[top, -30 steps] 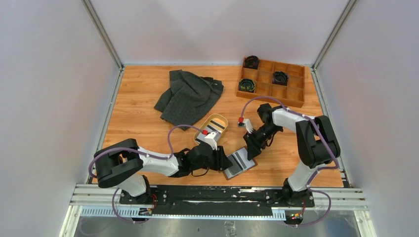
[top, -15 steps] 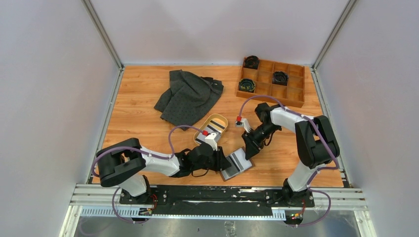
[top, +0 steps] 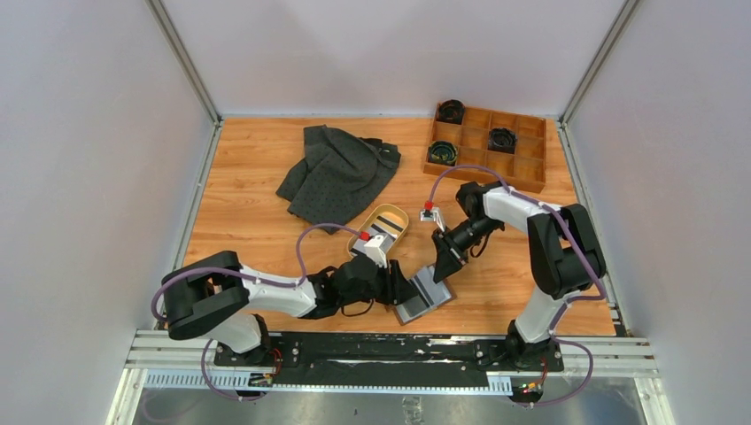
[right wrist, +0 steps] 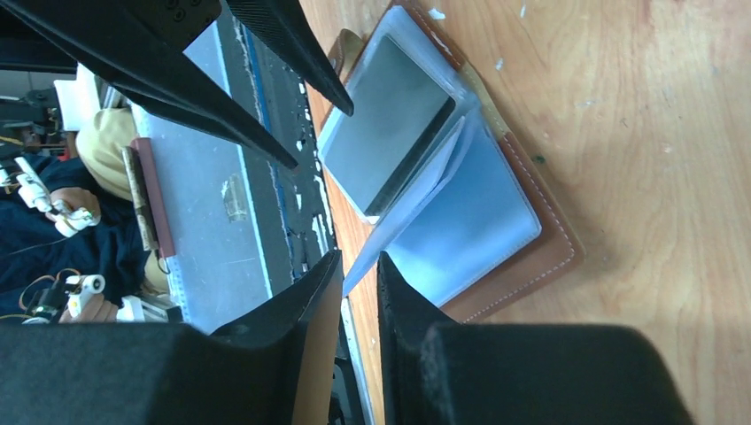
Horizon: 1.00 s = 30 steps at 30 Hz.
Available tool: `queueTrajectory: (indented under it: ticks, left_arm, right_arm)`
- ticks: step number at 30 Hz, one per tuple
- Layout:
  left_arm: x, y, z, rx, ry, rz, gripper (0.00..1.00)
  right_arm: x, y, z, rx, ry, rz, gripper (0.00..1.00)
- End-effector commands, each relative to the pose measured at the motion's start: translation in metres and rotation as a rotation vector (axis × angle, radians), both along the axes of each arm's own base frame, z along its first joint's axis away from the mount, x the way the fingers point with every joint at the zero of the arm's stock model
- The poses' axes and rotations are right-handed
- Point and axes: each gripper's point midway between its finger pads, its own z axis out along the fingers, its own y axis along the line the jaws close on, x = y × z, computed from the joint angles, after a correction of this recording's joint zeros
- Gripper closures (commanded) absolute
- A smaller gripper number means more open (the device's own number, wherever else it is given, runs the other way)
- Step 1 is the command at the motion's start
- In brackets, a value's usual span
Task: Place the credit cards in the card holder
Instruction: Turn over the card slot in the card holder.
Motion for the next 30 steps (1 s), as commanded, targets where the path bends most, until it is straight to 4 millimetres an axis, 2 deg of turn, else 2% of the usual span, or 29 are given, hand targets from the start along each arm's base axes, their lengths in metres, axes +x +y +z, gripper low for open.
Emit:
queueTrajectory:
  ticks: [1, 10, 22, 30]
  left_arm:
    - [0.001, -0.001, 0.024, -0.115, -0.019, 0.03, 0.52]
    - [0.006, -0.009, 0.032, -0.316, 0.063, 0.057, 0.34]
    - [0.012, 0.007, 0.027, -0.262, 0.034, 0.113, 0.33]
    - [0.018, 0.024, 0.053, -0.166, -0.14, 0.089, 0.34]
  right_arm:
    - [-0.009, 0.013, 0.013, 0.073, 0.063, 0.033, 0.75]
    - [-0.023, 0.023, 0.013, 0.092, 0.111, 0.103, 0.74]
    - [-0.023, 0.024, 0.009, 0.079, 0.128, 0.11, 0.76]
    - [-0.023, 0.022, 0.006, 0.067, 0.124, 0.116, 0.78]
